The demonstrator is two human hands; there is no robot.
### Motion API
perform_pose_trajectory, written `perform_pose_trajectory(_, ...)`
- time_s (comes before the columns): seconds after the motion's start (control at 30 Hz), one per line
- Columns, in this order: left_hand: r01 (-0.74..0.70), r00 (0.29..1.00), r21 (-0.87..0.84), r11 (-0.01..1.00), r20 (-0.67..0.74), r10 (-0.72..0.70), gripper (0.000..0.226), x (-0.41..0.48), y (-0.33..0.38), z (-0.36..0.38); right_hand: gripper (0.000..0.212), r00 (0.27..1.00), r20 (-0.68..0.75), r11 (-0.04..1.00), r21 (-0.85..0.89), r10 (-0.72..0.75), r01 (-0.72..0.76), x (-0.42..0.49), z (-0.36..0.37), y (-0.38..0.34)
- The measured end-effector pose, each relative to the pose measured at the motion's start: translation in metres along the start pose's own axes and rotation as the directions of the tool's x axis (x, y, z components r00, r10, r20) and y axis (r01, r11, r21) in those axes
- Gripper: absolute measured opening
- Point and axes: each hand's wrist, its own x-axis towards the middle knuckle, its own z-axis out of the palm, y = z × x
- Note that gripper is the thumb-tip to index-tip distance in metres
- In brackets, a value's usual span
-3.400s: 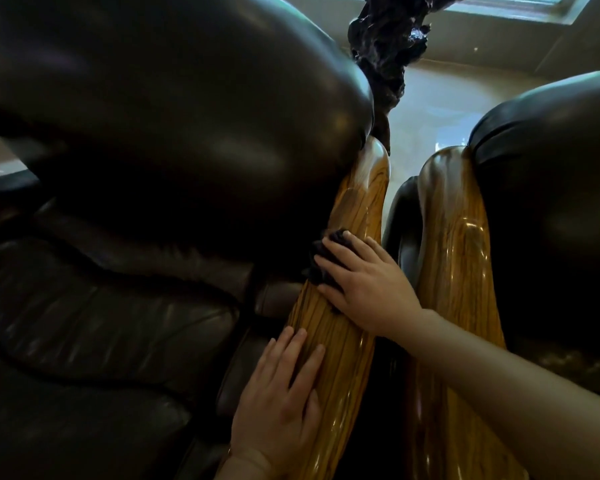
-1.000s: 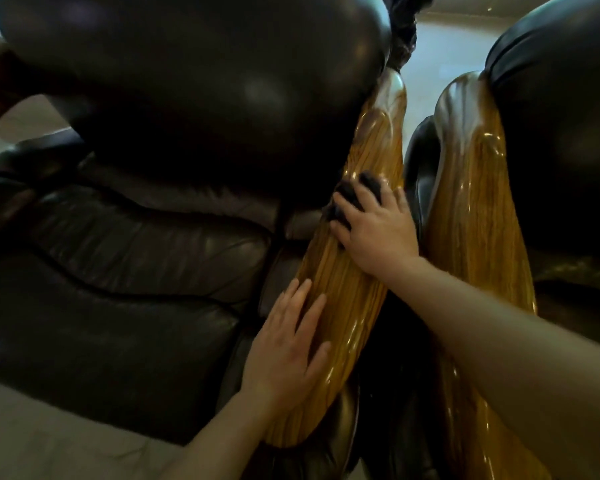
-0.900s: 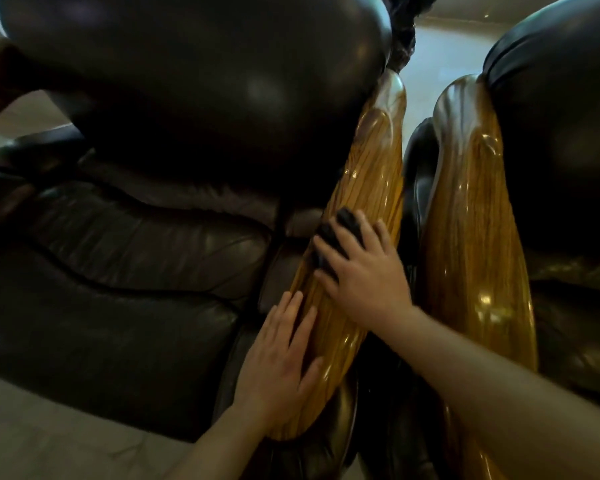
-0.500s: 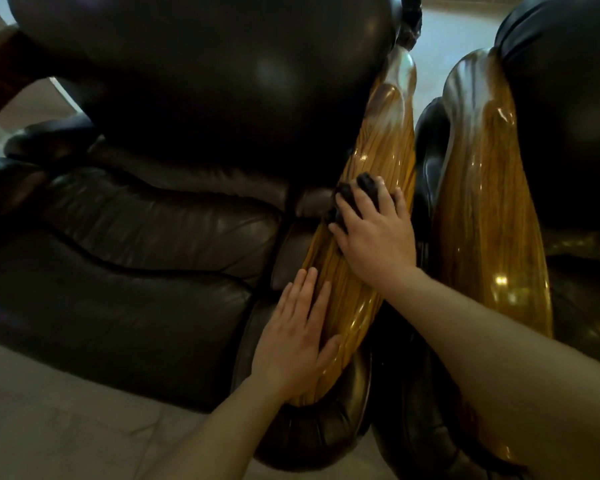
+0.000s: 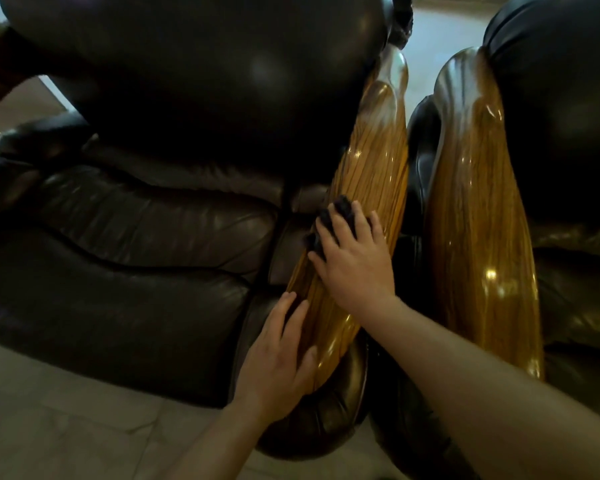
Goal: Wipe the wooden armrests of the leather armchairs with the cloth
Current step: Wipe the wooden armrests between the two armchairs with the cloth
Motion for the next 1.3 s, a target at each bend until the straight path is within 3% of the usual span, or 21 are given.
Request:
perform_pose_trajectory(0.23, 0.157, 0.953, -0.391, 0.907, -0.181, -0.243, 0.052, 0.015, 0.015, -0.013, 0.066, 0.949, 0.062, 0.946, 0.122, -0.309, 0.300, -0.088, 0.022, -0.043)
perform_pose_trajectory(0.3, 0.175, 0.949, -0.396, 0.901, -0.176, -0.262, 0.051, 0.017, 0.017, -0.017, 0.066, 0.914, 0.075, 0.914, 0.105, -0.400, 0.391, -0.098, 0.024, -0.039)
perform_pose_trajectory(0.4, 0.173, 0.967, -0.323, 0.930, -0.126, -0.223, 0.053, 0.019, 0.016, -0.016, 0.048, 0.859, 0.043, 0.859, 0.062, -0.510, 0.507, -0.091, 0.020, -0.017)
perform_pose_trajectory(0.47, 0.171, 0.976, -0.252, 0.952, -0.087, -0.199, 0.055, 0.022, 0.017, -0.015, 0.040, 0.902, 0.008, 0.902, 0.025, -0.432, 0.431, -0.074, 0.013, 0.001)
perform_pose_trajectory(0.57, 0.146, 0.989, -0.027, 0.989, -0.025, -0.147, 0.059, 0.032, 0.025, -0.012, 0.035, 0.980, -0.067, 0.982, 0.015, -0.188, 0.189, -0.040, -0.005, 0.033)
perform_pose_trajectory(0.73, -0.055, 0.998, 0.206, 0.977, 0.036, 0.049, 0.064, 0.073, 0.053, -0.003, 0.029, 0.961, -0.272, 0.996, 0.081, 0.051, -0.030, -0.017, -0.031, 0.122)
perform_pose_trajectory(0.8, -0.092, 0.996, 0.236, 0.967, 0.023, 0.089, 0.063, 0.099, 0.063, -0.001, 0.036, 0.959, -0.222, 0.978, 0.145, 0.177, -0.147, -0.025, -0.034, 0.157)
perform_pose_trajectory(0.87, -0.080, 0.997, 0.241, 0.967, 0.004, 0.082, 0.064, 0.126, 0.074, 0.001, 0.042, 0.983, -0.105, 0.988, 0.033, 0.150, -0.148, -0.054, -0.021, 0.172)
perform_pose_trajectory(0.93, -0.041, 0.999, 0.255, 0.966, -0.011, 0.046, 0.066, 0.145, 0.081, 0.005, 0.045, 0.999, 0.032, 0.999, -0.039, -0.007, 0.008, -0.097, 0.002, 0.168)
perform_pose_trajectory(1.03, -0.029, 1.000, 0.334, 0.942, 0.001, 0.031, 0.072, 0.155, 0.080, 0.018, 0.049, 0.991, 0.054, 0.993, -0.015, -0.120, 0.121, -0.118, 0.020, 0.178)
perform_pose_trajectory(1.17, -0.034, 0.996, 0.392, 0.919, -0.058, 0.061, 0.075, 0.154, 0.073, 0.029, 0.054, 0.996, -0.013, 0.995, 0.037, 0.093, -0.093, -0.064, 0.009, 0.197)
perform_pose_trajectory(1.3, -0.033, 0.994, 0.360, 0.932, -0.085, 0.068, 0.072, 0.154, 0.071, 0.032, 0.062, 0.961, 0.044, 0.956, 0.099, 0.274, -0.277, -0.008, -0.005, 0.218)
